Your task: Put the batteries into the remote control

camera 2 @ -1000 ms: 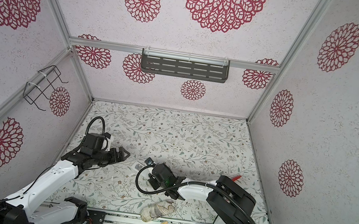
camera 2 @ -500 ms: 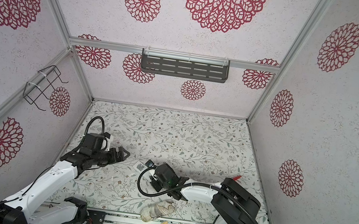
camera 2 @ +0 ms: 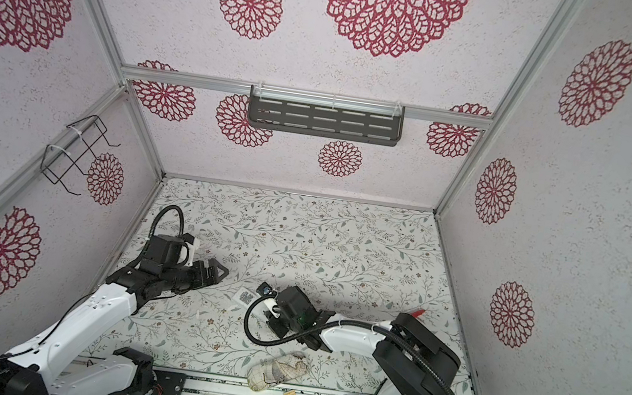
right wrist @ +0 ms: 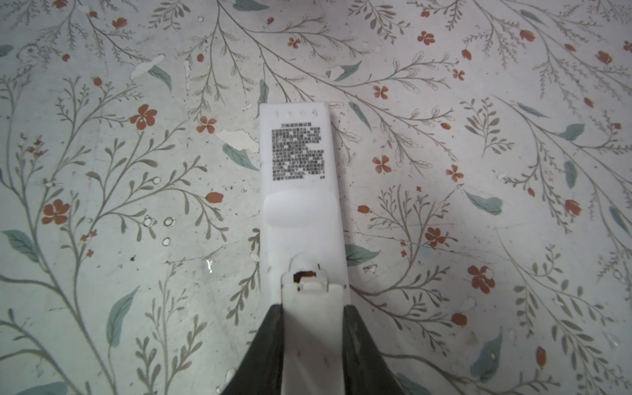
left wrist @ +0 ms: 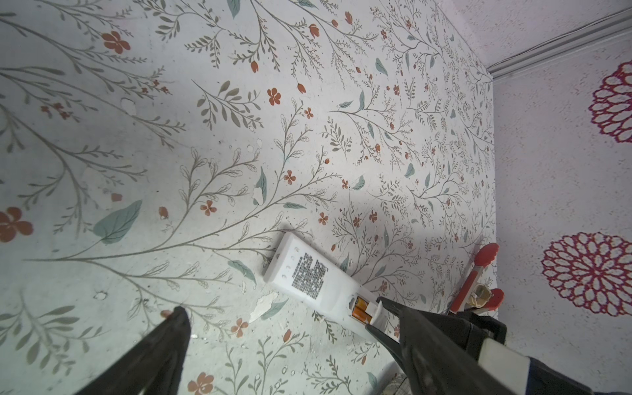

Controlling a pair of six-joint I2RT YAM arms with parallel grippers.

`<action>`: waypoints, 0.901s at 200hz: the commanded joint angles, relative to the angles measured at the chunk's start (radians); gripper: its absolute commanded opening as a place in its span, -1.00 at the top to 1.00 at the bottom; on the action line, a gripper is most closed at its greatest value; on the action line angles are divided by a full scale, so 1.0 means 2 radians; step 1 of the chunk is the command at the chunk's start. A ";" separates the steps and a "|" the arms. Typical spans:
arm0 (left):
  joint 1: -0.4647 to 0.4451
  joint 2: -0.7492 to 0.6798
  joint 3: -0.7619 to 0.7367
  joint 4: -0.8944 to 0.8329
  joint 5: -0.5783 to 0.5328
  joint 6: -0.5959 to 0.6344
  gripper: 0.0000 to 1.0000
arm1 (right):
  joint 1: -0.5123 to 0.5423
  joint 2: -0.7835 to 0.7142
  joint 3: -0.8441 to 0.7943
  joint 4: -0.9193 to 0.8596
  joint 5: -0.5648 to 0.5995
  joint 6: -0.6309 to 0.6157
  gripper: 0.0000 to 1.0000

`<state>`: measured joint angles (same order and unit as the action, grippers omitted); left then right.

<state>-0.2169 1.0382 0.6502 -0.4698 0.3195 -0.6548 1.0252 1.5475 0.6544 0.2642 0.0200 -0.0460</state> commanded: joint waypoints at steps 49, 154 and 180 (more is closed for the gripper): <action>0.004 -0.001 0.006 0.000 -0.006 0.006 -0.95 | -0.002 -0.033 -0.008 -0.019 -0.005 -0.008 0.21; -0.005 0.009 0.001 0.033 0.056 -0.001 -0.95 | -0.044 -0.088 0.007 -0.072 -0.011 0.071 0.27; -0.039 0.021 -0.002 0.052 0.068 -0.004 -0.96 | -0.052 -0.100 -0.009 -0.068 -0.029 0.092 0.45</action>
<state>-0.2417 1.0599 0.6498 -0.4294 0.4038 -0.6617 0.9337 1.3968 0.6418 0.1432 -0.0139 0.0692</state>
